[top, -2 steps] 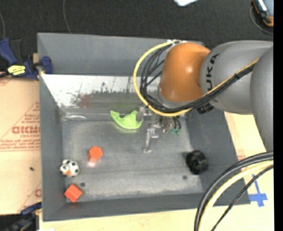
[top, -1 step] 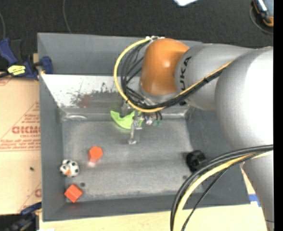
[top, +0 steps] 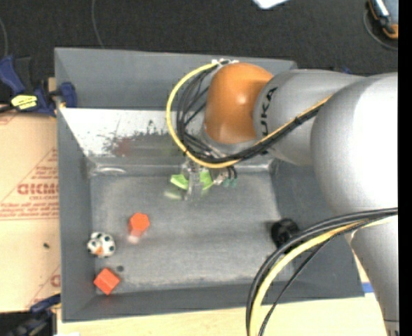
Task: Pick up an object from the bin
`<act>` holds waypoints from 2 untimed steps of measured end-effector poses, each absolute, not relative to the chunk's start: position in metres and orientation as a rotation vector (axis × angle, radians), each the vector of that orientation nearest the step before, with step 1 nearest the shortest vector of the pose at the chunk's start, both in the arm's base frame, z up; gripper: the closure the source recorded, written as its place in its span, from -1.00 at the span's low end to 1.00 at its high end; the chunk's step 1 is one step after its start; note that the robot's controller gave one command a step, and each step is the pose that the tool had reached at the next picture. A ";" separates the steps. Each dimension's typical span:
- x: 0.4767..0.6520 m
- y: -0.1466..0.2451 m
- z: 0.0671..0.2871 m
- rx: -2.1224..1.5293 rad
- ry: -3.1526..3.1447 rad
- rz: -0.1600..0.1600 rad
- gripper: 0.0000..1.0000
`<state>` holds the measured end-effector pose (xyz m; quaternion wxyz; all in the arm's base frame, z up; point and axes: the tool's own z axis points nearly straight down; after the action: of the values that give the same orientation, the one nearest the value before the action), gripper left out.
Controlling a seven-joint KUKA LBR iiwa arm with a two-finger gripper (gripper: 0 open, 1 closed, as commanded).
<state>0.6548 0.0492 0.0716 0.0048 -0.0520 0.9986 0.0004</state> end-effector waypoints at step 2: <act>0.649 0.028 0.077 -0.213 3.123 -0.001 -1.00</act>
Offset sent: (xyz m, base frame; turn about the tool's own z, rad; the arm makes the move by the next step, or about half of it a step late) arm -0.0068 -0.0191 0.0037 -0.0349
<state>0.6491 0.0279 0.0766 0.0059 -0.0682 0.9977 -0.0003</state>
